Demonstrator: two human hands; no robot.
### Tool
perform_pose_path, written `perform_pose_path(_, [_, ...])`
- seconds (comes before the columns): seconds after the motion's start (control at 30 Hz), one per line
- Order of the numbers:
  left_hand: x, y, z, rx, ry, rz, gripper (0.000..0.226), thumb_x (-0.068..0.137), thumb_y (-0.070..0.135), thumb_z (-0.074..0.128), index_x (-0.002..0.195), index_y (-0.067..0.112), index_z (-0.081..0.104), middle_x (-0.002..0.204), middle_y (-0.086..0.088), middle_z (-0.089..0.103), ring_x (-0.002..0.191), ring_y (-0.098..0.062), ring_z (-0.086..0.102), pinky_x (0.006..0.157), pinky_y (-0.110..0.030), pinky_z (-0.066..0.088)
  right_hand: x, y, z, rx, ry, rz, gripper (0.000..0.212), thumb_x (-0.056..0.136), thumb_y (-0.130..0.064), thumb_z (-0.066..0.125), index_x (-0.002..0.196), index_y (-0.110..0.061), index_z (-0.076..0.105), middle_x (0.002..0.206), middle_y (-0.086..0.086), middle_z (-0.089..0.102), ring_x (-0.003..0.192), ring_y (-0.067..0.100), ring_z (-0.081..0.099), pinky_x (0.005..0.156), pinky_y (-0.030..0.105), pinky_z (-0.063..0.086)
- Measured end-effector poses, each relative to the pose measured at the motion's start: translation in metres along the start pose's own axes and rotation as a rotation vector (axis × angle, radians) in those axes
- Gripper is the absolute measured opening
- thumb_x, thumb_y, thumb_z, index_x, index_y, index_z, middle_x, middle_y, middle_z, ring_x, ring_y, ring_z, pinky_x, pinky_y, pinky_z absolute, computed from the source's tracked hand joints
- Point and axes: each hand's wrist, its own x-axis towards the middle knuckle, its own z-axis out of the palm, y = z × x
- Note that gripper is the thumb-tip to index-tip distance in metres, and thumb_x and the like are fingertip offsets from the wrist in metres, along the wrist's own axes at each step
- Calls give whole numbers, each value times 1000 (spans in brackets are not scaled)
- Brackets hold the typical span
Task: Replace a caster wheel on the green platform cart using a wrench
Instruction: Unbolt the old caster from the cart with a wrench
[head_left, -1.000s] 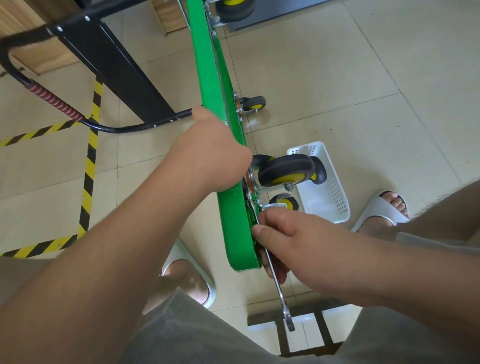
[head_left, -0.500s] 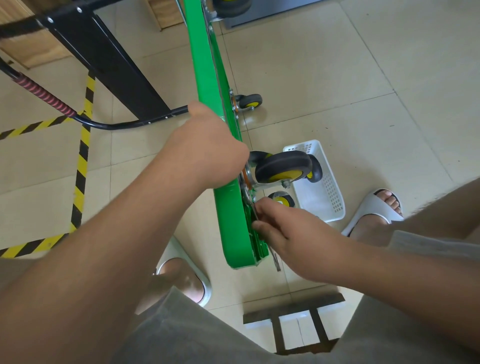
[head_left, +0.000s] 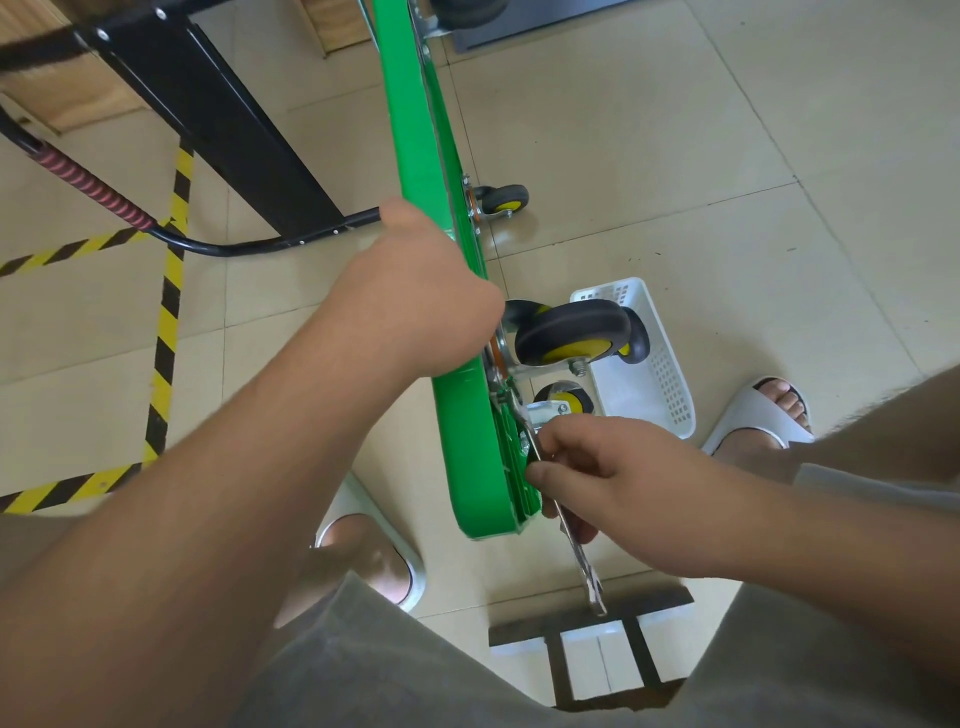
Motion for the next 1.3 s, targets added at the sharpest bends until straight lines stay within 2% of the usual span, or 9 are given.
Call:
perform_pose_path(0.07, [0, 0, 1, 3, 0, 2, 43, 94, 20, 58, 124, 13, 28, 113, -10, 55, 81, -24, 62, 47, -30, 39, -5, -6, -3, 130, -26, 39, 22, 102, -35, 56, 96, -16, 65, 82, 2, 76, 71, 20, 74, 77, 37, 62])
perform_pose_path(0.2, [1, 0, 1, 10, 3, 1, 44, 93, 19, 58, 125, 13, 28, 111, -9, 55, 81, -24, 62, 49, -31, 39, -12, -17, -5, 337, -90, 88, 27, 103, -30, 56, 94, -8, 67, 79, 4, 76, 72, 30, 74, 78, 41, 63])
perform_pose_path(0.33, [1, 0, 1, 20, 13, 6, 43, 93, 20, 58, 123, 13, 28, 110, -9, 55, 82, -26, 61, 50, -31, 38, -13, -27, -5, 516, -141, 115, 29, 103, -27, 57, 91, -3, 67, 76, 7, 73, 67, 29, 66, 70, 37, 59])
perform_pose_path(0.5, [-1, 1, 1, 11, 20, 4, 42, 94, 19, 58, 122, 14, 28, 107, -9, 54, 77, -22, 60, 47, -30, 38, -7, -34, -6, 595, -120, 116, 33, 103, -26, 56, 100, 6, 66, 73, 12, 68, 66, 31, 61, 64, 38, 55])
perform_pose_path(0.7, [-1, 2, 1, 27, 17, 11, 42, 95, 19, 58, 124, 13, 28, 110, -10, 52, 74, -18, 56, 47, -30, 37, -4, -28, -2, 539, -101, 94, 34, 104, -30, 55, 98, 2, 66, 77, 16, 70, 65, 28, 63, 68, 38, 56])
perform_pose_path(0.87, [-2, 3, 0, 33, 16, 12, 41, 95, 19, 58, 122, 13, 28, 110, -10, 53, 74, -20, 56, 46, -30, 34, -3, -20, 2, 262, -20, 43, 25, 103, -37, 53, 95, -16, 66, 77, 10, 73, 64, 20, 68, 77, 41, 61])
perform_pose_path(0.97, [-2, 3, 0, 24, 12, 13, 40, 95, 19, 58, 120, 13, 27, 111, -11, 52, 74, -21, 57, 47, -30, 35, 4, -12, 6, 141, 23, -1, 19, 103, -37, 53, 99, -22, 64, 85, 13, 70, 75, 29, 67, 78, 44, 58])
perform_pose_path(1.03, [-2, 3, 0, 26, 12, 12, 40, 96, 20, 58, 121, 13, 27, 111, -11, 51, 72, -18, 55, 46, -30, 35, 10, -6, 6, 86, 55, -35, 14, 102, -38, 54, 98, -27, 63, 80, 7, 69, 66, 18, 62, 71, 40, 55])
perform_pose_path(1.3, [-3, 2, -1, 16, 5, 17, 40, 96, 18, 57, 122, 13, 27, 115, -11, 52, 73, -18, 56, 45, -29, 37, 19, 1, 5, 18, 117, -78, 19, 101, -38, 57, 118, -30, 63, 95, -2, 73, 84, 21, 71, 78, 45, 59])
